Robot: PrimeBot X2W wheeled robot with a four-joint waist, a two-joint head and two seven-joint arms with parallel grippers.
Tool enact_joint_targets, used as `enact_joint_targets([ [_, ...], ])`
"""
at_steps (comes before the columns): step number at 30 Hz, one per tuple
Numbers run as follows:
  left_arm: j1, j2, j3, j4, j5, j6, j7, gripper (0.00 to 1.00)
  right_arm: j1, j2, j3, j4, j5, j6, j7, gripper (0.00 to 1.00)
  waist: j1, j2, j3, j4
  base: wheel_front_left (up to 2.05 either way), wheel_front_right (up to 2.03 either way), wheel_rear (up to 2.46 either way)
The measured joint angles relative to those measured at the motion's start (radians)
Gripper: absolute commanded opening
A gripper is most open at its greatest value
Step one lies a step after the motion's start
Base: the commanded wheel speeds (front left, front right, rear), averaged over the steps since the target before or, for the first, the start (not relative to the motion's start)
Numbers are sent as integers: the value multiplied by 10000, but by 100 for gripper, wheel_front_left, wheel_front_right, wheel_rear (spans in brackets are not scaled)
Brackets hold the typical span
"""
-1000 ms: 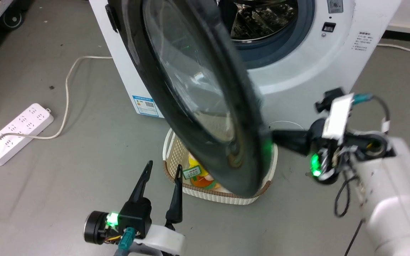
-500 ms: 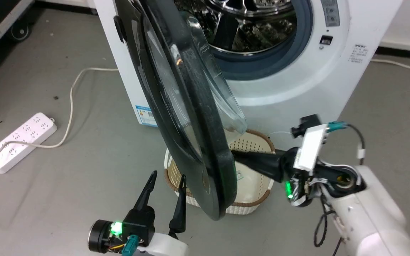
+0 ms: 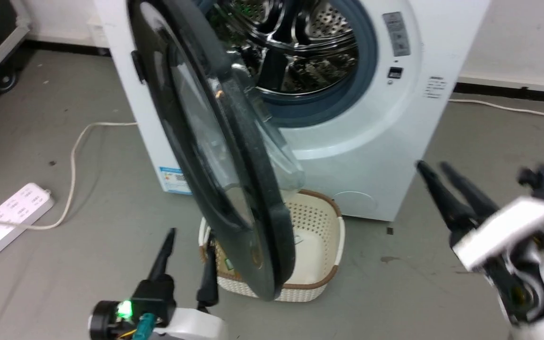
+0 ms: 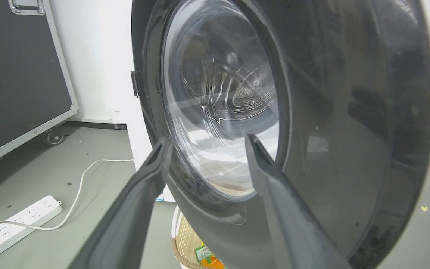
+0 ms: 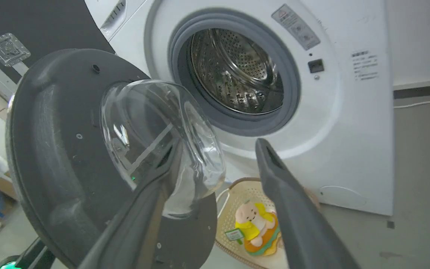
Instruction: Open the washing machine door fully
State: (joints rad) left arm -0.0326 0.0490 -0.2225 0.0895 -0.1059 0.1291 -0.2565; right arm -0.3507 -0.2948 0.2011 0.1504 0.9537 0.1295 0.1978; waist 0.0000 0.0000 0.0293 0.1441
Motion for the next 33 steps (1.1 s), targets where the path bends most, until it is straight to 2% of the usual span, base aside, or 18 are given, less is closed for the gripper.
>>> enact_joint_targets([
  [5,129,-4,257,-107,0,-59,2,100,1237,-387,-150,-848,-2675,2,-2309,100,-1,0,-123,-356,0,0,0],
  [10,140,-2,403,-117,6,-268,2,100,2253,-251,-650,-1321,-5041,2,-3837,100,-1,0,-143,-638,0,0,0],
  [13,227,-2,458,-136,6,-370,2,100,2954,228,-1066,-1440,-6414,2,-4146,100,-1,0,-140,-750,0,0,0],
  [16,347,-2,483,-125,8,-493,2,100,3634,907,-1275,-1616,-7262,2,-4335,100,0,0,-174,-826,0,0,0],
  [21,517,-2,520,-119,75,-623,2,100,4476,1716,-1570,-1576,-8105,4,-4464,100,-1,0,-298,-909,0,0,0],
  [25,545,-2,531,-105,84,-779,2,100,4680,2042,-1661,-1576,-8217,4,-4479,100,-1,0,-364,-986,0,0,0],
  [27,545,-2,520,-44,150,-882,2,0,4680,2119,-1722,-1576,-8211,4,-4510,100,0,0,-394,-1025,0,0,0],
  [33,536,-2,589,-278,278,-941,2,0,4643,2240,-1751,-1559,-8203,4,-4548,100,-1,0,-458,-1065,0,0,0],
])
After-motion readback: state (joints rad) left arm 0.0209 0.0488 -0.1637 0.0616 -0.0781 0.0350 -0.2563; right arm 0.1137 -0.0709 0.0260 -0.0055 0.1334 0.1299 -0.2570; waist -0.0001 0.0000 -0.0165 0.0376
